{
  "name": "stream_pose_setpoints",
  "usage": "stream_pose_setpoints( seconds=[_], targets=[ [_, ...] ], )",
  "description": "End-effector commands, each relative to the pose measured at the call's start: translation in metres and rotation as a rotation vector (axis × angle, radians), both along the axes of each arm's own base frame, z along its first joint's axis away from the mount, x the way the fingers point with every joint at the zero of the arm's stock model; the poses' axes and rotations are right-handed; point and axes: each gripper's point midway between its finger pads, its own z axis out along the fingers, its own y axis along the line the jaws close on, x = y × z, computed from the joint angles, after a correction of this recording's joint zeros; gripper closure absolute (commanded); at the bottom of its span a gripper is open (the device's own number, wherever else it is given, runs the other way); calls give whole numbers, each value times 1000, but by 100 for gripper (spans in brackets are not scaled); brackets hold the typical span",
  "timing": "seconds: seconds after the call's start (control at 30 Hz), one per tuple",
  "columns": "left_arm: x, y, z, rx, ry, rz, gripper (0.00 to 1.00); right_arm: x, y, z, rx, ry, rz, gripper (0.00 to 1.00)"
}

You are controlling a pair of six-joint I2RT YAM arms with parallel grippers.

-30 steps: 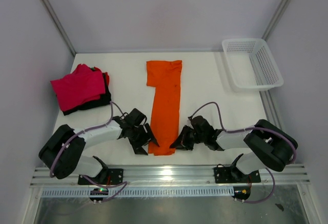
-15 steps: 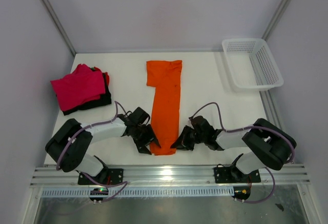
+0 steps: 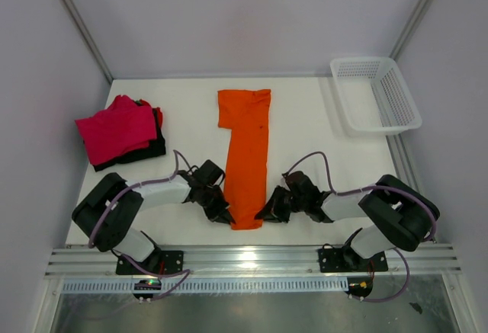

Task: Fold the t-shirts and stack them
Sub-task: Grab the bottom of the folded rectangular tshirt with both arms

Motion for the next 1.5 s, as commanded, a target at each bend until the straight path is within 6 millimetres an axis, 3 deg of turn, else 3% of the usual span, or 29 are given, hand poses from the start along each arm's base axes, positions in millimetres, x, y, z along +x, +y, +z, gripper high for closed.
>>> stream_pose_setpoints(
  seconds=[0.0, 0.27, 0.43, 0.5, 0.63, 0.73, 0.9, 1.17, 1.47],
  targets=[
    [10, 14, -21, 103, -62, 4, 100, 8, 1, 6, 9, -44, 4, 97],
    [23, 10, -12, 149, -80, -64, 100, 17, 2, 10, -9, -63, 21, 97],
    [46, -4, 13, 155, -127, -102, 100, 22, 6, 18, -4, -65, 35, 97],
    [58, -11, 28, 150, -161, -113, 100, 28, 11, 27, 9, -86, 41, 97],
    [62, -11, 49, 173, -159, -121, 100, 32, 10, 39, -28, -108, 59, 97],
    [71, -14, 69, 172, -194, -122, 100, 40, 11, 62, -38, -177, 79, 97],
    [79, -14, 83, 196, -222, -136, 100, 52, 8, 77, -67, -211, 84, 97],
    [100, -17, 84, 264, -240, -191, 100, 105, -9, 94, -98, -278, 33, 97],
    [161, -22, 104, 239, -280, -140, 100, 162, -23, 103, -150, -322, 16, 97]
  ],
)
